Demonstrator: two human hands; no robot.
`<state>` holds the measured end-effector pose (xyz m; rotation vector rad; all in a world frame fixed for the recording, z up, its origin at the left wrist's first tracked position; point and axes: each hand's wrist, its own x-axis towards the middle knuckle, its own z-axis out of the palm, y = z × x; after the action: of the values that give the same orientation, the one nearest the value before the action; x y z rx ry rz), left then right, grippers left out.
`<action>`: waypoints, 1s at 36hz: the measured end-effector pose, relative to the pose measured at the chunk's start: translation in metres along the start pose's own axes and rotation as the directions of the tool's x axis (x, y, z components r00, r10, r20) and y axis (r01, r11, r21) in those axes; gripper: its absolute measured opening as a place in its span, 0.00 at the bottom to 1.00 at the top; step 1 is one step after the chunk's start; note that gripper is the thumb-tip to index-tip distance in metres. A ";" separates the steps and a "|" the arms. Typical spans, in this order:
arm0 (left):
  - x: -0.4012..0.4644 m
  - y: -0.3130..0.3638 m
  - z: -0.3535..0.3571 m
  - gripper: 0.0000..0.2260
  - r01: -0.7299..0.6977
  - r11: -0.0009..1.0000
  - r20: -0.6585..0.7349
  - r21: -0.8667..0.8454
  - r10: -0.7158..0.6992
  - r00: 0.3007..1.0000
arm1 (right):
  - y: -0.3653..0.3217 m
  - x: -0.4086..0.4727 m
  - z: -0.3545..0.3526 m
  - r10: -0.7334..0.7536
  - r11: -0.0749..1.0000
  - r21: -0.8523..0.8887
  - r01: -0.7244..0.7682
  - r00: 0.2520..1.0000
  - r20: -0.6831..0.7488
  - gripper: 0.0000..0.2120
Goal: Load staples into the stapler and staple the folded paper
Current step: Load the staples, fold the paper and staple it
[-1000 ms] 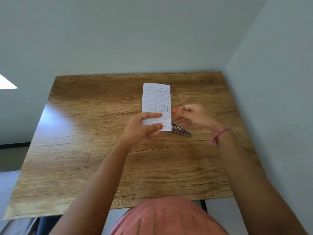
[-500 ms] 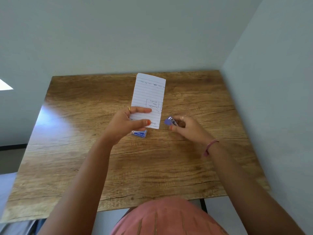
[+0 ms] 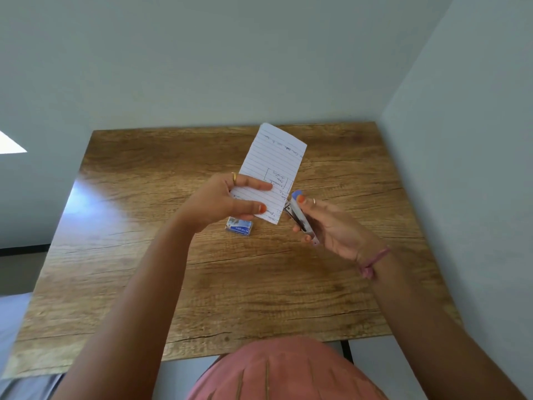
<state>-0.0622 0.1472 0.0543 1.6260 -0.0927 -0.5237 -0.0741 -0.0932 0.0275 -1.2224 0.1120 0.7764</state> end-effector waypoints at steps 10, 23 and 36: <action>0.006 0.006 0.003 0.18 0.016 0.997 0.068 0.074 -0.021 0.997 | -0.011 -0.004 0.006 0.073 0.997 -0.038 -0.069 0.992 0.104 0.17; 0.008 0.011 -0.001 0.18 0.007 0.989 0.121 0.144 -0.024 0.992 | -0.008 0.005 0.011 0.134 0.990 0.022 -0.137 0.987 0.087 0.13; -0.007 -0.024 0.018 0.35 -0.219 0.938 -0.294 -0.270 0.136 0.946 | -0.004 0.006 0.011 0.069 0.996 0.050 -0.072 0.996 0.056 0.08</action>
<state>-0.0814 0.1362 0.0331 1.3593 0.0418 -0.1599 -0.0704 -0.0812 0.0320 -1.1525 0.1306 0.8623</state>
